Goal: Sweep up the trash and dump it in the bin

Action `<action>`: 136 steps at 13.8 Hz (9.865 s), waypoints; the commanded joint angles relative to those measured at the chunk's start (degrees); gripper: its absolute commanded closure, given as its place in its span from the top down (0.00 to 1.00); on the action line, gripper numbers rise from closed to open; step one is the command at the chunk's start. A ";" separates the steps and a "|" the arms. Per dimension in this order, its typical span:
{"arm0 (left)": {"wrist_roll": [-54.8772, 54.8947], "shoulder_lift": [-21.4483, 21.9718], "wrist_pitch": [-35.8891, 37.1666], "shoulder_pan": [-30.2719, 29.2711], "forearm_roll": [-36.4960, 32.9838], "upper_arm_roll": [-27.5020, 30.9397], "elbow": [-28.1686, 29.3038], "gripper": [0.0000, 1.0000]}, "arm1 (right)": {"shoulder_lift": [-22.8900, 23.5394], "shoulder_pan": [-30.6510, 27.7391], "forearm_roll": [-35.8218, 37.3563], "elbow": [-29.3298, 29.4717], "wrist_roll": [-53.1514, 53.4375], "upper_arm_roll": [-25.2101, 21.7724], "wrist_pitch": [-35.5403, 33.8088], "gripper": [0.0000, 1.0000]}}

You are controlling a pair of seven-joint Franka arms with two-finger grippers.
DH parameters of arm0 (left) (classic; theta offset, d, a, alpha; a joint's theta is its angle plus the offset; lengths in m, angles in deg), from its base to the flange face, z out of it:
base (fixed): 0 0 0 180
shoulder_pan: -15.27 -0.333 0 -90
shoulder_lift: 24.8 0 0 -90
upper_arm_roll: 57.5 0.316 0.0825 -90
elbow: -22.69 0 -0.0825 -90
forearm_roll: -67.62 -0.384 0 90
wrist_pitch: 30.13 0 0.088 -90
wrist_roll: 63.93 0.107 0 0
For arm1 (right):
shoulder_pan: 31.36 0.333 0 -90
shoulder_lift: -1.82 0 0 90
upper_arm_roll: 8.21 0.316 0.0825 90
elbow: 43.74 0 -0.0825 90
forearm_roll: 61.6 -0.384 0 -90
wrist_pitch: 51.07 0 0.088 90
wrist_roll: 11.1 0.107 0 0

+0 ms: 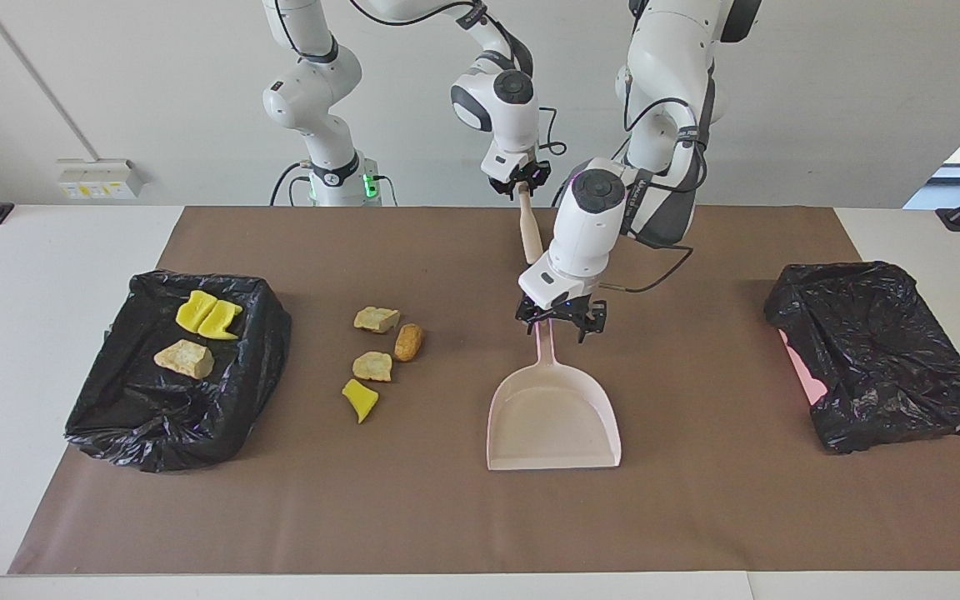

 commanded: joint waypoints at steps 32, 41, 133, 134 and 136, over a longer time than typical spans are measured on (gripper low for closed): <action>51.12 4.74 14.43 -0.01 -5.89 0.90 1.24 0.00 | 2.54 -48.06 33.00 10.35 -27.22 -0.08 -25.01 0.00; 66.11 8.42 8.21 2.10 -3.85 0.72 9.58 0.00 | 1.93 -45.32 24.00 13.15 -30.13 -0.87 -31.16 0.00; 113.22 10.81 8.31 -59.95 -19.81 2.39 -11.66 0.00 | -2.82 -28.69 15.03 7.60 -2.62 2.82 -11.22 1.00; 113.22 10.37 7.16 -59.87 -22.54 2.39 -11.68 0.00 | -2.82 -30.98 17.06 9.01 -3.23 2.82 -11.48 1.00; 112.78 9.49 5.05 -59.78 -29.48 2.39 -11.67 0.00 | -2.82 -34.85 20.14 11.56 -5.59 2.82 -12.71 1.00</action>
